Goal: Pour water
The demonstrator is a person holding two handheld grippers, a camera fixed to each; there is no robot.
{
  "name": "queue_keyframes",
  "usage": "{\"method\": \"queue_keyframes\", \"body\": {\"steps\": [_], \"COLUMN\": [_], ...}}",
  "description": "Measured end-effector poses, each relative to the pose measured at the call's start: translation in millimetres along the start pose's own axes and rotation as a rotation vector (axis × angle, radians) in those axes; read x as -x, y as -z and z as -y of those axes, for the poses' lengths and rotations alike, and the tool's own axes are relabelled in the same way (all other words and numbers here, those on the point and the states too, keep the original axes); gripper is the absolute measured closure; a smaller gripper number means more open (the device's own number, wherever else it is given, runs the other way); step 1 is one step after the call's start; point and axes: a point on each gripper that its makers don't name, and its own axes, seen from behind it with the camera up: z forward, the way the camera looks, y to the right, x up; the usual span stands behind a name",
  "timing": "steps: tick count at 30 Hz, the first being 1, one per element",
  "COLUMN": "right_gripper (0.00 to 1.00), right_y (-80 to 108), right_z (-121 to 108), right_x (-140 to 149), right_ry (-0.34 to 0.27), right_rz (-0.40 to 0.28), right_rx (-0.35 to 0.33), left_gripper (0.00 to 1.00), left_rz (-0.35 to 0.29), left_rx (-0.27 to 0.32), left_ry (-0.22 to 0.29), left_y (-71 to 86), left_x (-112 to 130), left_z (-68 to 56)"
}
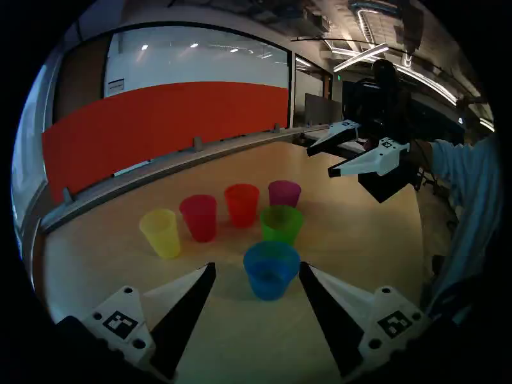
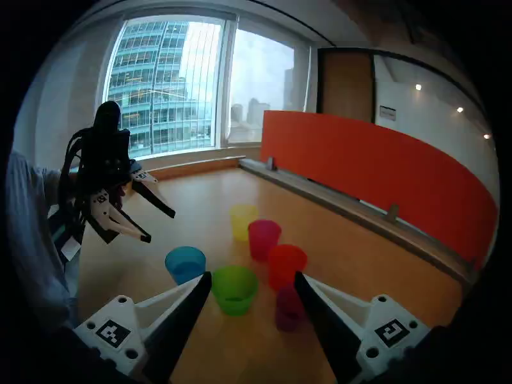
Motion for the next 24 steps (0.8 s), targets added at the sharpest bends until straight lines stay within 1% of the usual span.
{"method": "queue_keyframes", "body": {"steps": [8,13,20,24], "right_gripper": [0.00,0.00,0.00,0.00], "right_y": [-12.2,-20.2,-31.4,-37.3], "right_z": [2,5,7,9], "right_x": [11,16,24,28], "right_ry": [0.011,0.021,0.030,0.040], "right_rz": [0.029,0.045,0.064,0.074], "right_rx": [-0.007,-0.014,-0.027,-0.031], "left_gripper": [0.03,0.03,0.03,0.03], "left_rz": [0.084,0.128,0.170,0.186], "left_rx": [0.036,0.048,0.073,0.089], "left_ry": [-0.028,-0.055,-0.080,-0.083], "left_y": [-8.1,-16.0,-29.2,-37.4], "left_x": [21,29,35,39], "left_z": [-7.0,-8.7,-13.6,-17.3]}}
